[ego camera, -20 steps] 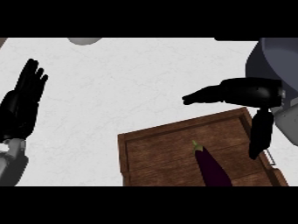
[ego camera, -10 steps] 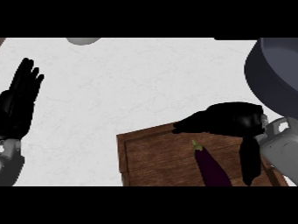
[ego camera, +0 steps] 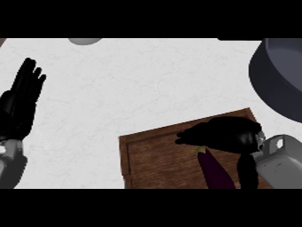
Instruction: Pick the eggplant from the tray and place it in the pot
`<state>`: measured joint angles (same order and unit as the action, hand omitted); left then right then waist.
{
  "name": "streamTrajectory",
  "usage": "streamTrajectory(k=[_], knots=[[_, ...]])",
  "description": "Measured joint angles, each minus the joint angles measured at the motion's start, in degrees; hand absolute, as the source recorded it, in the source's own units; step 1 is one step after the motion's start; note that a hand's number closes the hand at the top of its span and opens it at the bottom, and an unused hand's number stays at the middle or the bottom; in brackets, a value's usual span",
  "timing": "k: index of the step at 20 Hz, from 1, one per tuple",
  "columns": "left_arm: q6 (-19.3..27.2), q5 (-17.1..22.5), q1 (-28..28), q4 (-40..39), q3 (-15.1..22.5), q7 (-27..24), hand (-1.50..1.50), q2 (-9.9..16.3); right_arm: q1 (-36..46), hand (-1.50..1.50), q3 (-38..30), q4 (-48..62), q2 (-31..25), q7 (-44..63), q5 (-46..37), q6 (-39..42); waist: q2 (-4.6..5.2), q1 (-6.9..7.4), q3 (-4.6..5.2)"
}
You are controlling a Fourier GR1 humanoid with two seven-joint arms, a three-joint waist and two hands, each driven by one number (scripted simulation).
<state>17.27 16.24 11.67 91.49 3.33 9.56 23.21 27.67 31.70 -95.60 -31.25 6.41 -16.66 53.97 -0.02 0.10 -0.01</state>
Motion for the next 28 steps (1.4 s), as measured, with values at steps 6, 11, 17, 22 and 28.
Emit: streamTrajectory(k=[6, 11, 17, 22, 28], knots=[[-1.89, -1.73, -1.41, 0.82, -1.59, -0.19, 0.00, -1.87, -3.62, -1.50, -1.40, -0.88, 2.02, -2.38, -6.85, 0.33, 0.00, 0.01, 0.00], [-2.45, -3.86, -0.54, 0.67, -2.36, 0.97, 0.00, -3.66, -4.93, -1.50, -2.09, 0.25, 4.11, -5.16, -12.17, 0.57, 0.02, 0.01, 0.00], [-3.70, -4.84, -0.61, 1.74, -3.68, 2.33, 0.00, -4.77, -5.96, -1.50, -0.50, 4.97, 7.13, -8.23, -19.81, -2.37, 0.00, 0.09, 0.03], [-5.36, -4.98, -0.41, 1.90, -5.63, 2.74, 0.00, -4.63, -5.16, 1.50, 0.57, 7.03, 6.39, -15.03, -24.25, -4.44, -0.29, 0.16, 0.21], [-5.50, -6.53, -0.28, 1.85, -5.75, 2.83, 0.00, -5.93, -5.39, 1.50, 2.08, 6.72, 4.71, -21.47, -28.55, -8.96, -0.48, 0.13, 0.35]])
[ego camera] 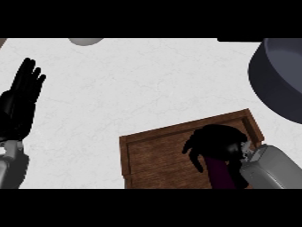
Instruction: Pick the eggplant from the tray and place it in the pot
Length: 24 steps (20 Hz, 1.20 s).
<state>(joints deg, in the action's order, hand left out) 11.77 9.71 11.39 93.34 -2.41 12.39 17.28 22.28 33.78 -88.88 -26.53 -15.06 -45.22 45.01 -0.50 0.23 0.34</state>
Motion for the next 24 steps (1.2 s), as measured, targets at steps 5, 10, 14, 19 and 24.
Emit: streamTrajectory(k=[5, 10, 14, 19, 24], knots=[[-0.06, -0.96, 0.34, 0.18, -0.09, 0.13, 0.00, -1.01, 0.25, 1.50, 0.41, 1.05, 0.01, -2.89, -1.83, -2.03, -0.15, 0.03, 0.10], [-1.16, -0.70, 1.10, -1.36, -1.51, 0.05, 0.00, -0.84, -1.39, 1.50, -1.82, 0.41, 1.74, -1.18, -2.32, -2.89, -0.09, -0.35, 0.11], [-0.90, -0.66, 0.08, -0.74, -2.14, 0.37, 0.00, -0.62, -6.21, 1.50, -9.22, -0.84, 5.86, 9.01, -1.70, -6.55, -0.26, -1.83, 0.11], [-1.29, -0.57, -1.52, 0.85, -2.50, 0.72, 0.00, -0.08, -11.46, 1.50, -15.31, -8.22, 13.48, 22.38, -1.47, -12.15, -0.21, -2.00, -0.17], [-1.19, -0.82, -2.03, 1.26, -2.49, 0.76, 0.00, -0.23, -12.89, 1.50, -22.01, -19.59, 18.64, 30.44, -1.00, -18.74, -0.22, -2.31, -0.27]])
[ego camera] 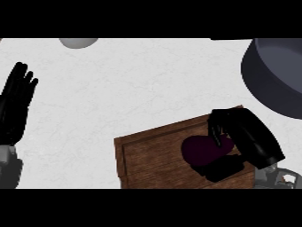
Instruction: Pick the eggplant from the tray and place it in the pot
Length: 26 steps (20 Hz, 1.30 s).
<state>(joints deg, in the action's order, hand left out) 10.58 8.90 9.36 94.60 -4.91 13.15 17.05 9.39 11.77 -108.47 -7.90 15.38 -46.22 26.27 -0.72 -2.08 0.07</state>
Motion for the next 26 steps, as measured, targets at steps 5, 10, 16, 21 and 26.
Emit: streamTrajectory(k=[5, 10, 16, 21, 26], knots=[[0.02, -0.12, 0.47, -0.10, 0.25, 0.07, 0.00, -0.49, 2.39, 1.50, -6.36, -8.84, 3.11, 6.21, -1.66, -6.45, 0.27, 0.63, -0.03], [0.78, -1.60, 1.79, -1.76, 1.48, -0.92, 0.00, -2.21, 5.12, 1.50, -15.33, -13.24, 1.95, 8.44, 0.06, -9.25, 0.55, 1.20, -0.05], [0.32, -1.88, 1.92, -0.71, 1.30, 0.04, 0.00, -2.58, 9.37, 1.50, -26.74, -10.43, -2.79, 8.85, 5.82, -9.47, 0.66, 1.86, -0.06], [-0.49, -2.24, 0.15, 1.01, 1.43, -0.29, 0.00, -3.19, 13.70, 1.50, -33.46, -1.10, -7.17, 6.12, 10.55, -10.97, 0.71, 2.22, -0.07], [-1.23, -2.54, 1.67, -1.13, 0.44, -1.23, 0.00, -3.18, 16.15, 1.50, -37.75, 10.94, -10.91, 0.26, 13.05, -14.22, 0.82, 2.29, -0.08]])
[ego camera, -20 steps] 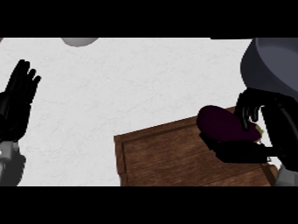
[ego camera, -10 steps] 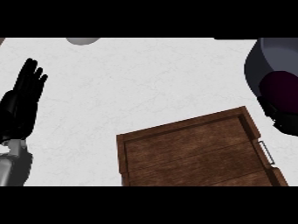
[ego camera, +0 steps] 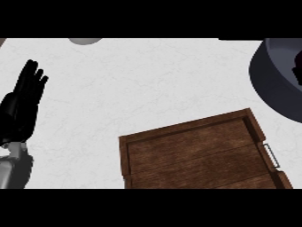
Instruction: Pick the eggplant from the tray and place it in the pot
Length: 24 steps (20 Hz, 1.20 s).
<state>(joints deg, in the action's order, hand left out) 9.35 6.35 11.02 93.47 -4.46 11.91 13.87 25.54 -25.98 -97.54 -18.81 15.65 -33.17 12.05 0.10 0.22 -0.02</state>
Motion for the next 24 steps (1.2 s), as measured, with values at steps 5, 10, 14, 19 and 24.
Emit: streamTrajectory(k=[5, 10, 14, 19, 24], knots=[[-0.26, -0.27, 0.66, -0.15, 0.19, 0.49, 0.00, -0.32, 2.17, 1.50, -2.88, 12.33, -4.18, -8.43, -0.69, -5.17, 0.24, 0.45, -0.03], [-0.51, -0.17, 2.60, -1.61, -0.07, 0.39, 0.00, -0.33, 2.89, 1.50, -0.30, 22.06, -8.86, -12.69, -12.47, -14.36, 0.59, 1.17, -0.03], [-1.02, 0.06, 1.71, -0.94, -0.01, 0.13, 0.00, -0.63, 6.37, 1.50, -0.42, 36.53, -11.04, -18.78, -15.91, -21.98, 0.56, 1.55, -0.06], [-1.36, 0.03, 1.75, 0.24, -0.04, 1.39, 0.00, -0.38, 13.26, 1.50, -1.08, 53.73, -13.49, -23.94, -16.82, -26.33, 0.62, 1.94, -0.11], [-1.59, 0.04, 2.57, -0.16, -0.14, 1.48, 0.00, -0.46, 16.67, -1.50, -3.91, 65.46, -14.51, -26.58, -13.99, -24.78, 0.66, 2.24, 0.16]])
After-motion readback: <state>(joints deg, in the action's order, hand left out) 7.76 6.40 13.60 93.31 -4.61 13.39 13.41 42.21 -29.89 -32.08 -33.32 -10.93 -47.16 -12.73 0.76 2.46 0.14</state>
